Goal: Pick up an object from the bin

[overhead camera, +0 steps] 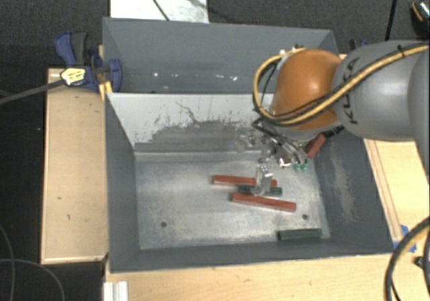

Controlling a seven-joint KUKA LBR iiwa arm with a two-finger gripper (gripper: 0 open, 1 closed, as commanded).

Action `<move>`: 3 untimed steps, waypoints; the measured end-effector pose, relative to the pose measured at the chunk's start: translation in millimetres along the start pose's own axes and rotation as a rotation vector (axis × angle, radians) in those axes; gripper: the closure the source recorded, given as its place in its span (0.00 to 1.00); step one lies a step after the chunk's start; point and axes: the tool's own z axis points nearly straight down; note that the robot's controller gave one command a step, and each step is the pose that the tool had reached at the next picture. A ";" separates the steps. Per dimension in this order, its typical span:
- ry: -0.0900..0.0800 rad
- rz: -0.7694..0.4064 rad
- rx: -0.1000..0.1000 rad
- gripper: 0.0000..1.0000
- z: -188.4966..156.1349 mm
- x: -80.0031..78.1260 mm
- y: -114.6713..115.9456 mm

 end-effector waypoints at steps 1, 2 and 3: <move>0.006 0.000 0.000 0.00 37.6 28.5 -38.2; 0.001 -0.062 0.000 0.00 35.3 0.6 -1.2; 0.010 -0.055 -0.001 1.00 32.1 1.4 -2.6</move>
Offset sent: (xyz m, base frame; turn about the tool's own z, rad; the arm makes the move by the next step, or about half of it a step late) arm -0.0198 -0.0413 -0.0372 -0.0050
